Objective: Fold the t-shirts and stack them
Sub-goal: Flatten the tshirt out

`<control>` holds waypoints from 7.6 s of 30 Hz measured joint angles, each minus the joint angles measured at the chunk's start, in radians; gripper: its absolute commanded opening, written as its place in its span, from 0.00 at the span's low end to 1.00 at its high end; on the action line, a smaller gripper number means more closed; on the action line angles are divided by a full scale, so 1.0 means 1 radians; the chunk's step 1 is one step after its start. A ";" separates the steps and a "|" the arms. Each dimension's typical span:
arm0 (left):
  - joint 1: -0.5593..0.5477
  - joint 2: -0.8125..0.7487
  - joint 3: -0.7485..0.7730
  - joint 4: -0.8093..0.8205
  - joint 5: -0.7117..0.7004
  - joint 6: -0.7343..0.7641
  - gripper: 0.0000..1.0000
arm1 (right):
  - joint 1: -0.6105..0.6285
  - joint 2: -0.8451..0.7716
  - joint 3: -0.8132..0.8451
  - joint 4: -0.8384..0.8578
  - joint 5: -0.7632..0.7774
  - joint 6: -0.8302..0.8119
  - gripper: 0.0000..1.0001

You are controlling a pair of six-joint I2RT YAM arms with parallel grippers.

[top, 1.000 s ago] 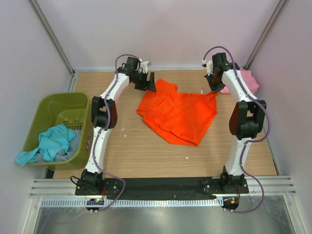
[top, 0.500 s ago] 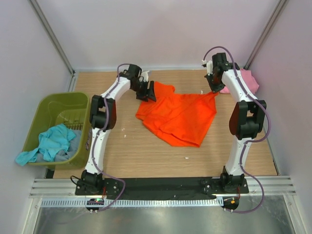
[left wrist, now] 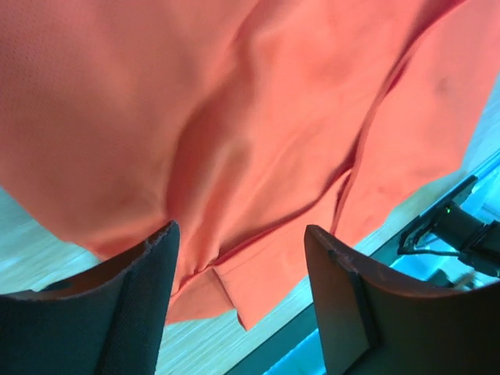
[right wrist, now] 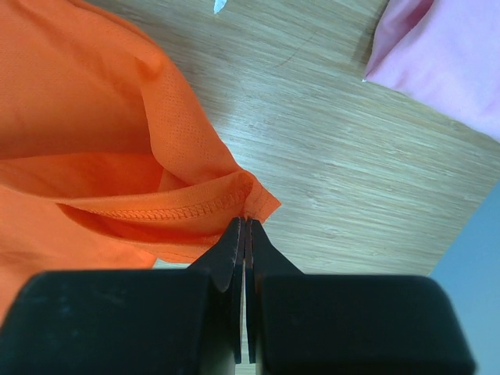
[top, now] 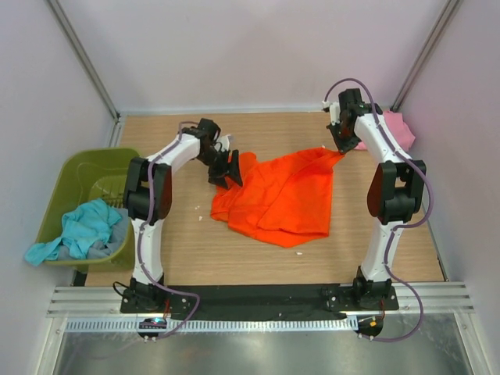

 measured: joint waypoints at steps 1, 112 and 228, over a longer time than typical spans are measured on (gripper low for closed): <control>0.000 -0.005 0.025 -0.006 -0.010 0.003 0.68 | 0.000 0.000 0.000 0.000 0.000 0.000 0.01; 0.214 0.133 0.287 -0.009 -0.087 0.145 0.00 | -0.100 0.079 -0.013 -0.027 -0.209 0.125 0.47; 0.097 -0.716 0.472 -0.040 -0.261 0.330 0.00 | -0.185 -0.859 -0.053 0.147 -0.543 -0.006 0.01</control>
